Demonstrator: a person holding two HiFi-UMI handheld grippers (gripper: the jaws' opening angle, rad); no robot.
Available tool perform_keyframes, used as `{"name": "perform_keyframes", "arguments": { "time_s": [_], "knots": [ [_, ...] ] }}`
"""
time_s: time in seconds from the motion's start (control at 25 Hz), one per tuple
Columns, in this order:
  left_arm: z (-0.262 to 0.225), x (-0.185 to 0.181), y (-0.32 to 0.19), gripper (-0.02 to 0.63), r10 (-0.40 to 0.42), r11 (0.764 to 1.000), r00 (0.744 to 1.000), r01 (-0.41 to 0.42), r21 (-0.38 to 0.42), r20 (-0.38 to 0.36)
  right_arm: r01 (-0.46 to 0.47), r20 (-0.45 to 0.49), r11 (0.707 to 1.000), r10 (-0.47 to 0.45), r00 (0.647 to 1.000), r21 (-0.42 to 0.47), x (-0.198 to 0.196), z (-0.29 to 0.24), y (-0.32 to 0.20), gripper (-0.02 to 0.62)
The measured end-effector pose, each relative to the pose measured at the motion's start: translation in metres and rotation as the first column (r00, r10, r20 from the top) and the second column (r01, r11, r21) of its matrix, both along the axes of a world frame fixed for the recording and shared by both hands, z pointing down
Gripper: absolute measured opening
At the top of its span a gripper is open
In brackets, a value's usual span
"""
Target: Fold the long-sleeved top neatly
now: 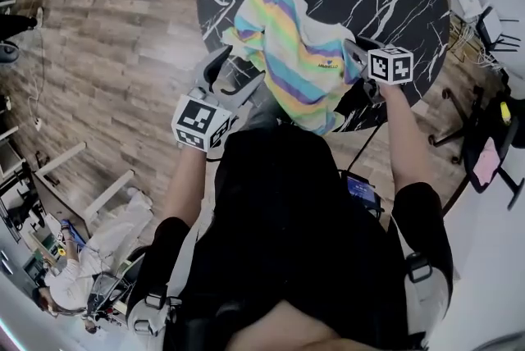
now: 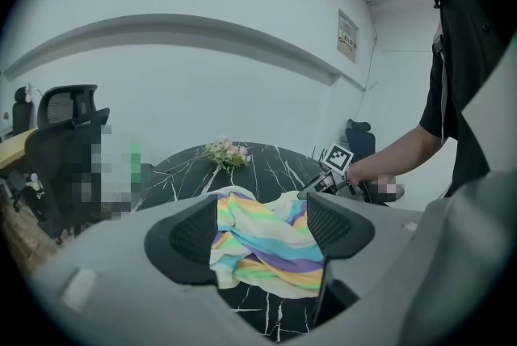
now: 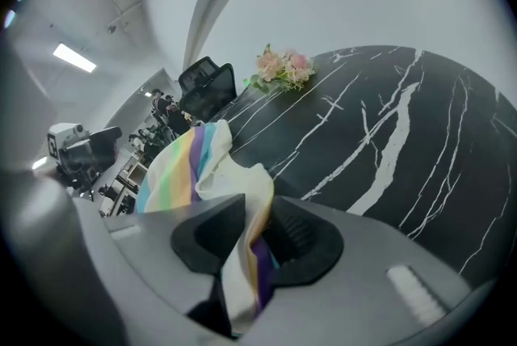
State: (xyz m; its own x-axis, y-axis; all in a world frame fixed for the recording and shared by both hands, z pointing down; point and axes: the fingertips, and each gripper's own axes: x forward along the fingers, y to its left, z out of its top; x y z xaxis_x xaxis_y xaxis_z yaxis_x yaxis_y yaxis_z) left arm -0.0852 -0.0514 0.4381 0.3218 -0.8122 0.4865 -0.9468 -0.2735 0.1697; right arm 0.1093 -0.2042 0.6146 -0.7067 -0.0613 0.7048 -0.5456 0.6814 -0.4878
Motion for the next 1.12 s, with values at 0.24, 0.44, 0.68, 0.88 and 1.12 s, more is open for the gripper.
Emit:
{"name": "perform_keyframes", "arguments": {
  "time_s": [0.24,0.44,0.68,0.88,1.12],
  "knots": [
    [0.010,-0.011,-0.022,0.353,0.064,0.998,0.998,-0.064,-0.019,-0.021,0.026,-0.019,0.999,-0.025,0.999,0.031,-0.004,-0.005,0.007,0.059],
    [0.020,-0.018,-0.046,0.344,0.138,0.990,0.990,-0.139,-0.037,-0.032,0.012,-0.049,0.997,-0.008,0.999,0.078,0.001,-0.012,0.009,0.018],
    [0.039,-0.041,-0.086,0.310,0.193,0.978,0.979,-0.197,-0.067,-0.068,0.023,-0.108,0.978,0.000,0.994,0.209,0.005,-0.024,0.014,0.015],
    [0.060,-0.062,-0.128,0.298,0.243,0.963,0.968,-0.248,-0.105,-0.064,-0.026,-0.131,0.966,0.062,0.989,0.258,0.008,-0.030,0.018,0.015],
    [0.093,-0.061,-0.162,0.268,0.390,0.906,0.921,-0.383,-0.182,0.005,-0.014,-0.183,0.944,0.079,0.980,0.330,0.005,-0.033,0.022,0.015]
  ]
}}
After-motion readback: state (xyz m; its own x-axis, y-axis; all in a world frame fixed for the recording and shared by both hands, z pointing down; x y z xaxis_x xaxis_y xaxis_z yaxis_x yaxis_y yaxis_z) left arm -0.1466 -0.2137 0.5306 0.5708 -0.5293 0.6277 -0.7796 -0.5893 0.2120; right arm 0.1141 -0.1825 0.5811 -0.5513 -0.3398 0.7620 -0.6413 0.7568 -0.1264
